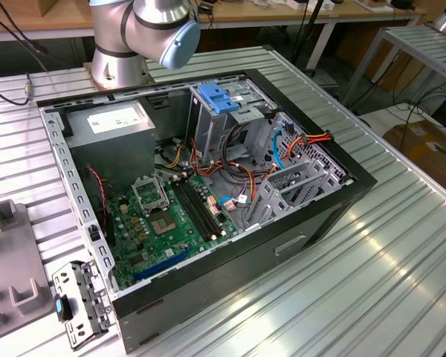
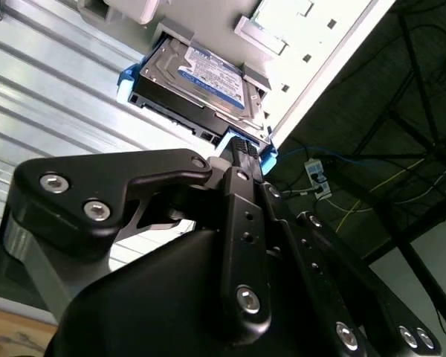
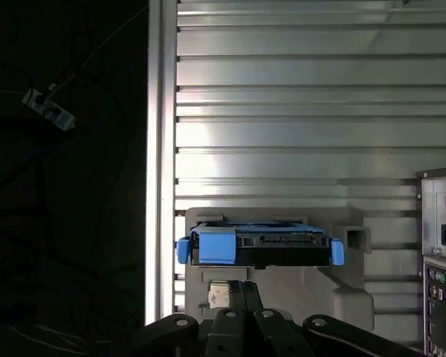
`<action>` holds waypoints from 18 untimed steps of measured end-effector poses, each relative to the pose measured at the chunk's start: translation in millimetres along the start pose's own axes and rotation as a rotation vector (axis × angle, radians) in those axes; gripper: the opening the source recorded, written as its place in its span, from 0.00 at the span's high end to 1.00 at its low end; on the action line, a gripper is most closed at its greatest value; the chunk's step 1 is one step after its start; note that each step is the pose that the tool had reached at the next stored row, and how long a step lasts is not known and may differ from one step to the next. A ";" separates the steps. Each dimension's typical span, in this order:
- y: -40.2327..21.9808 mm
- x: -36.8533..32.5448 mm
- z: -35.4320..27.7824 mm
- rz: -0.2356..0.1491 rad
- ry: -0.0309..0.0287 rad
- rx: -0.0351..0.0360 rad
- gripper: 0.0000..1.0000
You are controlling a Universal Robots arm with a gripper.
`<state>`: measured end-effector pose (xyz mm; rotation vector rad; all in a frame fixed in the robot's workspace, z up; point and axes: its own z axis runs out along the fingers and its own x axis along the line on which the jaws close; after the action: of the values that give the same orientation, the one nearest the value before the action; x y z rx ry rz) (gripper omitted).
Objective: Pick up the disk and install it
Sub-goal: 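Pick up the disk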
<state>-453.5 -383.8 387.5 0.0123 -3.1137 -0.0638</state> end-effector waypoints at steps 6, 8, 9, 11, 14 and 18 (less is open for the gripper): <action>0.0 0.0 0.0 -0.059 0.0024 0.0016 0.89; 0.0 0.0 0.0 -0.081 0.0034 0.0023 0.89; 0.0 0.0 0.0 -0.091 0.0037 0.0025 0.89; 0.0 0.0 0.0 -0.111 0.0046 0.0030 0.89; 0.0 0.0 0.0 -0.140 0.0058 0.0038 0.89; 0.0 0.0 0.0 -0.181 0.0075 0.0049 0.89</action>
<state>-453.5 -383.8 387.6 0.2937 -3.0963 -0.0597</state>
